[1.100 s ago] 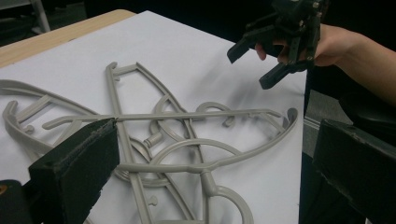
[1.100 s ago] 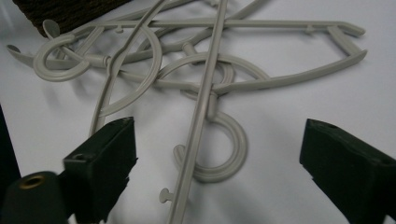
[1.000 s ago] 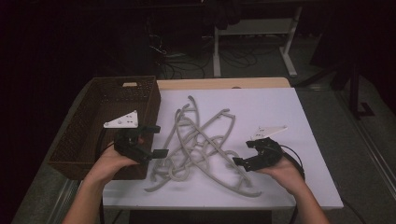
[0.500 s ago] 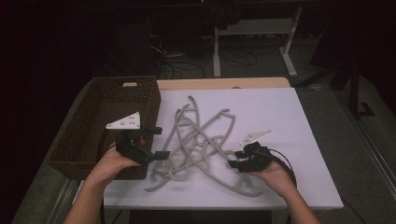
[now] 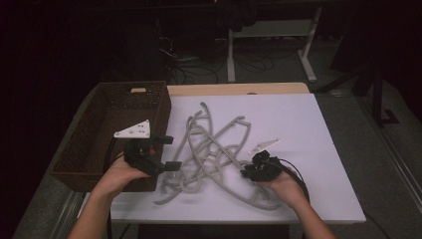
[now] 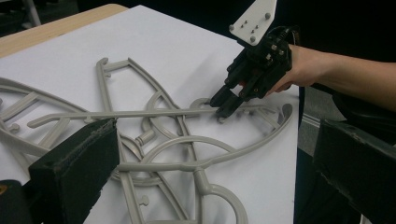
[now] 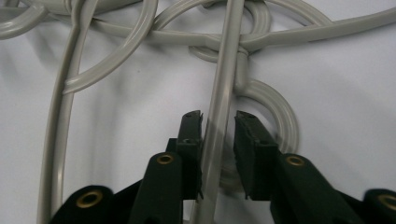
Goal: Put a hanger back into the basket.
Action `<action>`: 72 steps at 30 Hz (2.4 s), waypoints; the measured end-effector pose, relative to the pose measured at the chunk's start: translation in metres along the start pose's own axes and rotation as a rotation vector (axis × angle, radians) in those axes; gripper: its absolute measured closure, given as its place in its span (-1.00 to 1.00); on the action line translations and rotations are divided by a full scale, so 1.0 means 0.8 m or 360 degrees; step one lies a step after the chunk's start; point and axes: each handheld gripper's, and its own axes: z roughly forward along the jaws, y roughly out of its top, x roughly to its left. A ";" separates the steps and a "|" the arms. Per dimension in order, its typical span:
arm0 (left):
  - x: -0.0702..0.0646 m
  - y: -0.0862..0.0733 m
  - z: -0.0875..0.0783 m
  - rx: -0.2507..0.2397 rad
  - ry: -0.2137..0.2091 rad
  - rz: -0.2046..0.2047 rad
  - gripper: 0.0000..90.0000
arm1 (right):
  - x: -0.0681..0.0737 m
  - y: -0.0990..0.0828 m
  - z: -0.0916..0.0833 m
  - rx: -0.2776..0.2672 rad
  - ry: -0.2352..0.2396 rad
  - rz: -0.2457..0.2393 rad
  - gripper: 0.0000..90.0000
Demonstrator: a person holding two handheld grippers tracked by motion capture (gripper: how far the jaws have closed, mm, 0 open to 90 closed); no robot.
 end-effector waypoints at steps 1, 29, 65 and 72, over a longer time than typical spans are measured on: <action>0.000 0.000 0.000 0.0003 0.0000 0.0001 -0.99 | -0.001 0.000 0.000 -0.0002 -0.0013 0.0005 0.68; 0.000 -0.001 0.001 0.0013 -0.0002 -0.0010 -1.00 | -0.096 0.027 -0.007 -0.0062 0.0039 -0.0170 0.75; -0.001 -0.001 0.000 0.0012 0.0004 -0.0007 -1.00 | -0.007 -0.049 -0.062 -0.0041 0.0100 -0.0076 0.98; -0.002 -0.001 0.000 0.0015 0.0006 -0.0008 -0.99 | -0.011 -0.072 -0.068 0.0015 0.0038 -0.0012 0.98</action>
